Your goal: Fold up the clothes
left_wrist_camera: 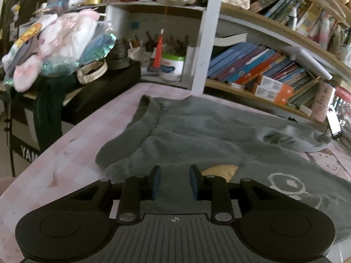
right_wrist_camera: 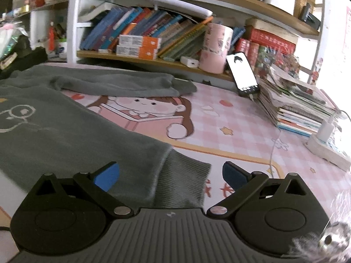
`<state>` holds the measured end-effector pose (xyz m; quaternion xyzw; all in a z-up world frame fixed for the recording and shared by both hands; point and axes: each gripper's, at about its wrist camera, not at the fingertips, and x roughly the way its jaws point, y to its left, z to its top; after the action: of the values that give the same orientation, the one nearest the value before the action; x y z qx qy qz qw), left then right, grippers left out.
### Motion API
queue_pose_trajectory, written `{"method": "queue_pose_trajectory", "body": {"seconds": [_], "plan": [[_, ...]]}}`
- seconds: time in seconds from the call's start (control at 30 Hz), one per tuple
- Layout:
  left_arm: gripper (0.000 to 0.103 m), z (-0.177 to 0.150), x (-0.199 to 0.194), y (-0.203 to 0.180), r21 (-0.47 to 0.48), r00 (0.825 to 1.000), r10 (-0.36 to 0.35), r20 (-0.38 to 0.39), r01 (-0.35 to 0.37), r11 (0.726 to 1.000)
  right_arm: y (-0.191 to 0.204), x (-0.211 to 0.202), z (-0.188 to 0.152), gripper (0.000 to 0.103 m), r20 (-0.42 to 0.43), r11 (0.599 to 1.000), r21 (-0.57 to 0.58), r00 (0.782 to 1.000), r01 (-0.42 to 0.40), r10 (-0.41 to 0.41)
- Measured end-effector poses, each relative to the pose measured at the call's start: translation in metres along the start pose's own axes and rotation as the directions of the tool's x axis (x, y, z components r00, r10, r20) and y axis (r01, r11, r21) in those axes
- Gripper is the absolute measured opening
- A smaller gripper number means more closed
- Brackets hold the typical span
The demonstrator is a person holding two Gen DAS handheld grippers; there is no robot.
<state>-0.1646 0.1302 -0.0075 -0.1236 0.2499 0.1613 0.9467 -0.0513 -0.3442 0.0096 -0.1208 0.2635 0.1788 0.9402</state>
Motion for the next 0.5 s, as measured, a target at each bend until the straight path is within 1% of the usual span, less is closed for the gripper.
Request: {"method": "queue_pose_trajectory", "body": {"seconds": [0.07,0.23,0.3,0.37,0.43,0.5], "plan": [[0.044,-0.001,-0.003,-0.004,0.013,1.0,-0.002,0.008,0.002,1.0,0.004,-0.002,0.001,0.102,0.004,1.0,-0.006,1.0,-0.015,0.015],[0.046,-0.004,-0.005,-0.006,0.021,1.0,0.001,0.009,-0.001,1.0,0.013,-0.006,0.0,0.102,0.005,0.999,-0.016,0.999,-0.047,0.047],[0.052,-0.005,-0.006,-0.006,0.023,1.0,0.005,0.01,-0.005,1.0,0.016,-0.007,-0.001,0.102,0.004,0.998,-0.021,0.998,-0.059,0.059],[0.063,-0.008,-0.009,-0.008,0.04,1.0,0.005,0.017,-0.006,0.999,0.02,-0.008,-0.003,0.102,0.0,0.997,-0.025,0.998,-0.07,0.07],[0.065,-0.01,-0.011,-0.01,0.057,1.0,0.006,0.024,-0.007,0.998,0.023,-0.009,-0.004,0.102,-0.002,0.996,-0.029,0.997,-0.079,0.079],[0.065,-0.012,-0.013,-0.012,0.074,1.0,0.006,0.031,-0.008,0.997,0.027,-0.009,-0.004,0.102,-0.004,0.996,-0.034,0.996,-0.084,0.083]]}}
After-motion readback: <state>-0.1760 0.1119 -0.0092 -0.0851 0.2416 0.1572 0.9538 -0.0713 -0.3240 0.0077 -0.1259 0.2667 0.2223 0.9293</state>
